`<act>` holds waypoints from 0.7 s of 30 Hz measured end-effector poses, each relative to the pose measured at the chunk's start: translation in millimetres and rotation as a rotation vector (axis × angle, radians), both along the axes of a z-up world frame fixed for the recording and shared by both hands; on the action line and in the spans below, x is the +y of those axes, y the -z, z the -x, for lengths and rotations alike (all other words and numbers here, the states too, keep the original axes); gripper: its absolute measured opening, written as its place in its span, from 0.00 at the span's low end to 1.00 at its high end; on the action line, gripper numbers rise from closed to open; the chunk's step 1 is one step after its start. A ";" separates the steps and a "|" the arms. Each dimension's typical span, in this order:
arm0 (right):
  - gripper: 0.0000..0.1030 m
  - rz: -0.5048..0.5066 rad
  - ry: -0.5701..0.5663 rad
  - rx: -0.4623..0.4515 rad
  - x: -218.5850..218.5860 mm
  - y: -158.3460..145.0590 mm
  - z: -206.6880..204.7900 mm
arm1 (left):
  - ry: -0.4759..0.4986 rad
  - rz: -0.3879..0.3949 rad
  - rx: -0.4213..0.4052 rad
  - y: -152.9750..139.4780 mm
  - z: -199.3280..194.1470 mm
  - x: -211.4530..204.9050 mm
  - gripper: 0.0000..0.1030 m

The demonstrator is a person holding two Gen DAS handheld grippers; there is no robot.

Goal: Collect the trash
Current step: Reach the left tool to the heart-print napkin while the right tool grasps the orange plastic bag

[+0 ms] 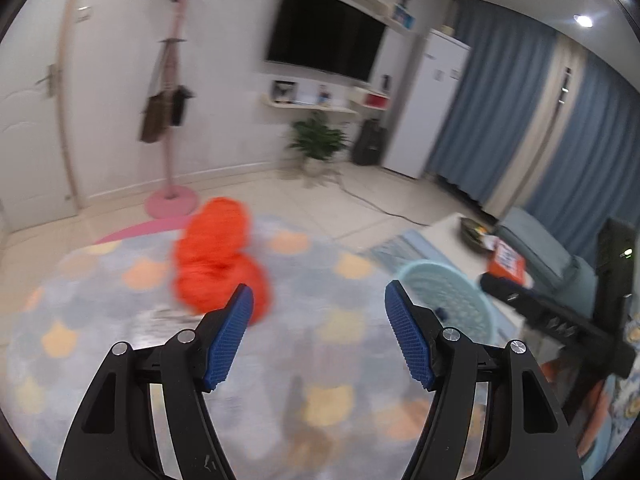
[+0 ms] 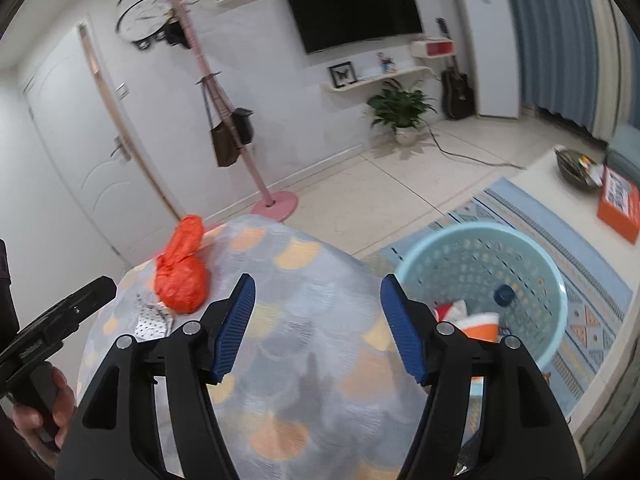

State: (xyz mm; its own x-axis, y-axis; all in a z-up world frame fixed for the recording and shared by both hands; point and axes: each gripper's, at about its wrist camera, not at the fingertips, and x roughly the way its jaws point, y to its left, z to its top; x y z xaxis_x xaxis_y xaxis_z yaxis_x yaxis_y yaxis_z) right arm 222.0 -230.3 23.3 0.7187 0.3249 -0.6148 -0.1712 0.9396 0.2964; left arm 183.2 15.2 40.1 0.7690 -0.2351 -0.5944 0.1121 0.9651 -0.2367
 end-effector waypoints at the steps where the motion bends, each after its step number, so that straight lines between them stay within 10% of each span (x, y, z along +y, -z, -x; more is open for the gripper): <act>1: 0.60 0.004 -0.015 -0.003 7.4 -2.5 -1.7 | -0.030 0.006 0.007 2.6 0.5 15.6 0.65; 21: 0.62 0.066 -0.291 0.061 173.0 24.6 -66.6 | -0.199 0.068 0.151 87.6 -14.8 117.5 0.63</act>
State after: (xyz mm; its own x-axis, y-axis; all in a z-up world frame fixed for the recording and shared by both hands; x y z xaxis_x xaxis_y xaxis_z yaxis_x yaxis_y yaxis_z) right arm 288.6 -57.2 -1.3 0.5624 0.4701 -0.6802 -0.4200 0.8710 0.2547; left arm 198.0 132.6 -47.5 0.7076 -0.1318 -0.6943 -0.1198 0.9458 -0.3017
